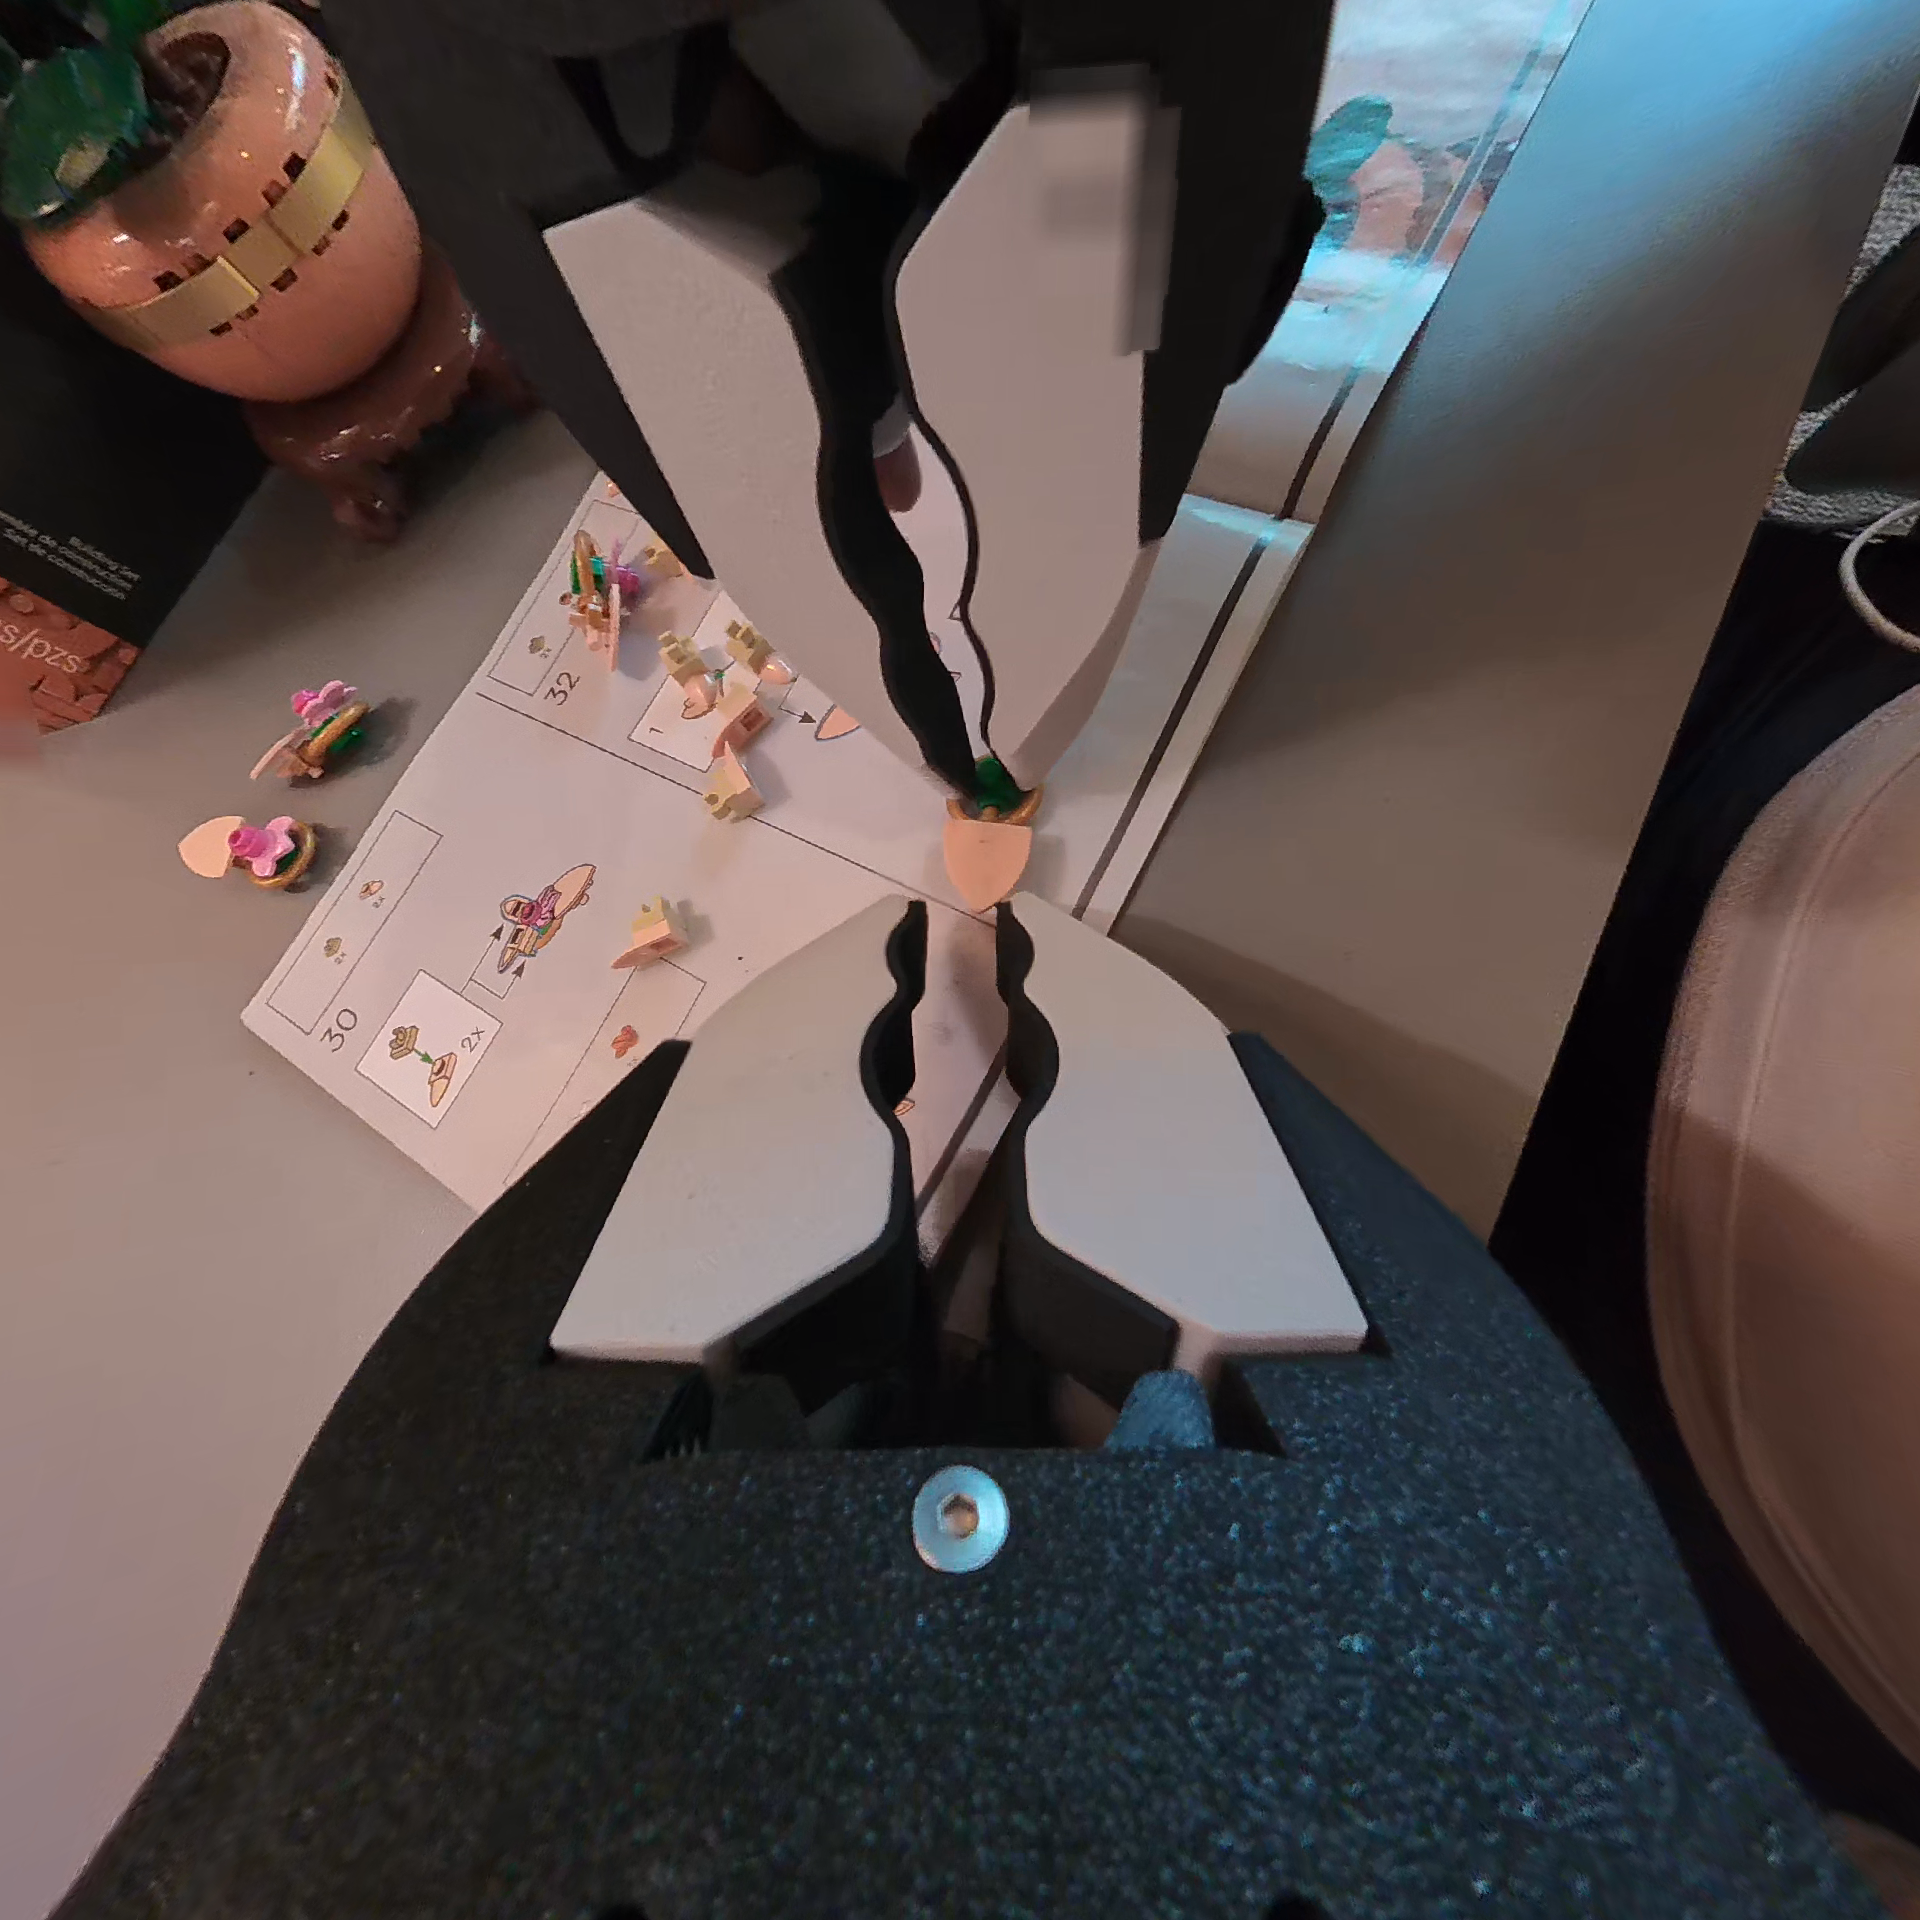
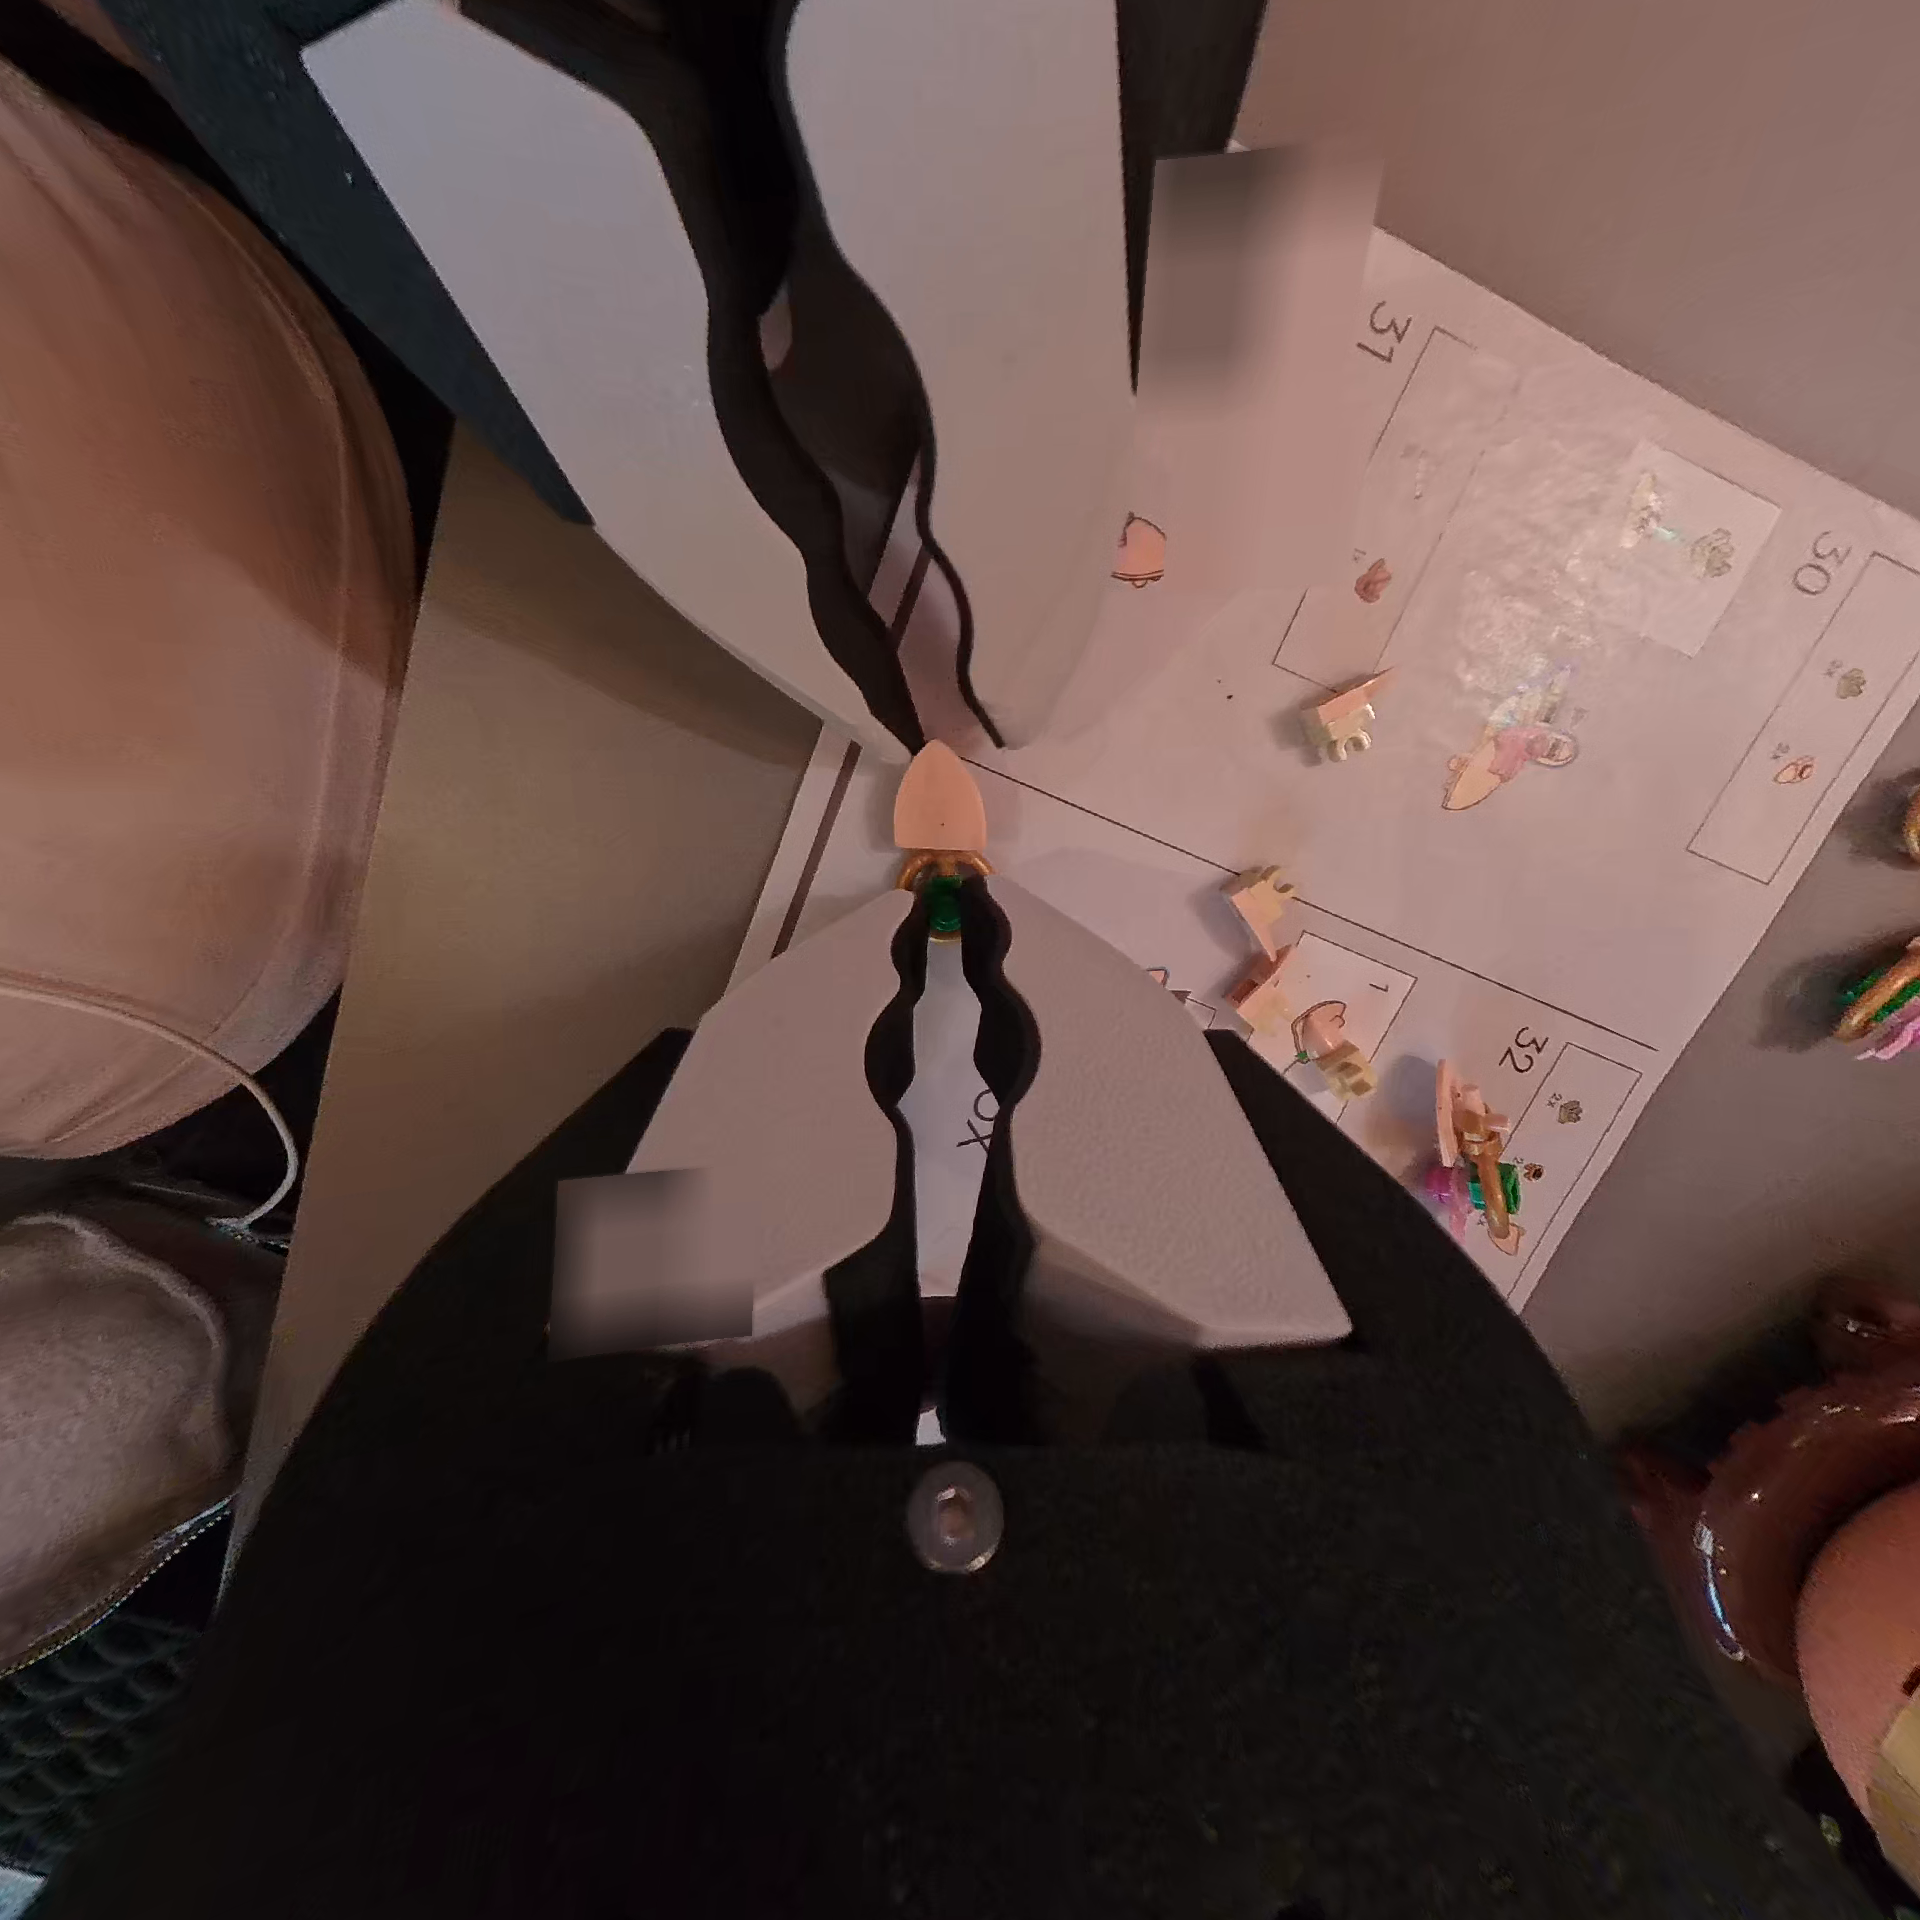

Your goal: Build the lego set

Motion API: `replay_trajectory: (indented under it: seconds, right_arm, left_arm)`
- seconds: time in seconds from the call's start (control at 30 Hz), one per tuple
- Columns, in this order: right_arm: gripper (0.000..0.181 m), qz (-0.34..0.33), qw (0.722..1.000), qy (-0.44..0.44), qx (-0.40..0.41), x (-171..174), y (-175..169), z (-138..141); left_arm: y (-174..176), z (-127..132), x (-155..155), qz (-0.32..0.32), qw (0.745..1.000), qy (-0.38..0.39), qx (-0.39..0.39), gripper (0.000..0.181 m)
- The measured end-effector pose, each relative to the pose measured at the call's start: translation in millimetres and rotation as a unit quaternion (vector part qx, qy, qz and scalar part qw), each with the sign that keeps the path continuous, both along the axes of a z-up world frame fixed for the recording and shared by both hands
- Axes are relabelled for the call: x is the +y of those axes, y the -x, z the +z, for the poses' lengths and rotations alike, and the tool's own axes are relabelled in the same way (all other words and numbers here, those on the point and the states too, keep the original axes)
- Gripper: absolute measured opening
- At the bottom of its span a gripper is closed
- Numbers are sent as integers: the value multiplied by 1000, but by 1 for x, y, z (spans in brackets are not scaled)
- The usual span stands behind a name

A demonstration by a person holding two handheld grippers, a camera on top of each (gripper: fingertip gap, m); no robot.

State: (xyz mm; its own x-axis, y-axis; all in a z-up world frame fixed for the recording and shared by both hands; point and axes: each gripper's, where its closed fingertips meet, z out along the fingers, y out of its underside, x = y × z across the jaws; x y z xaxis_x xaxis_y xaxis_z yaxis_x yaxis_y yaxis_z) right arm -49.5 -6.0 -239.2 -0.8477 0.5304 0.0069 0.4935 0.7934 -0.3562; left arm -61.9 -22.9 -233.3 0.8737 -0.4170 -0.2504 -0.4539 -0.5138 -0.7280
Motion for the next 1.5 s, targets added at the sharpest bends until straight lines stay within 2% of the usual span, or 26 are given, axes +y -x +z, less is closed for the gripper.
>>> replay_trajectory:
  seconds: [0.37,0.6,0.83,1.13,1.27,1.5]
  right_arm:
    - [6,-14,1000,16,17,-1,0,0]
    - [6,-10,999,20,27,-2,1,0]
    - [8,-21,999,26,37,-3,4,0]
    - [17,-34,997,50,44,-2,0,6]
    - [6,-50,996,62,46,2,-3,8]
    - [4,-73,995,54,34,4,-4,1]
  left_arm:
    - [-3,-5,0,-6,1000,14,-7,8]
    - [-4,-6,-1,-4,998,42,-40,5]
    - [-4,-7,-2,12,990,88,-106,4]
    - [-5,-7,-4,15,987,104,-118,6]
    - [-5,-7,-4,17,986,107,-128,6]
    - [-5,-7,-3,21,983,117,-142,6]
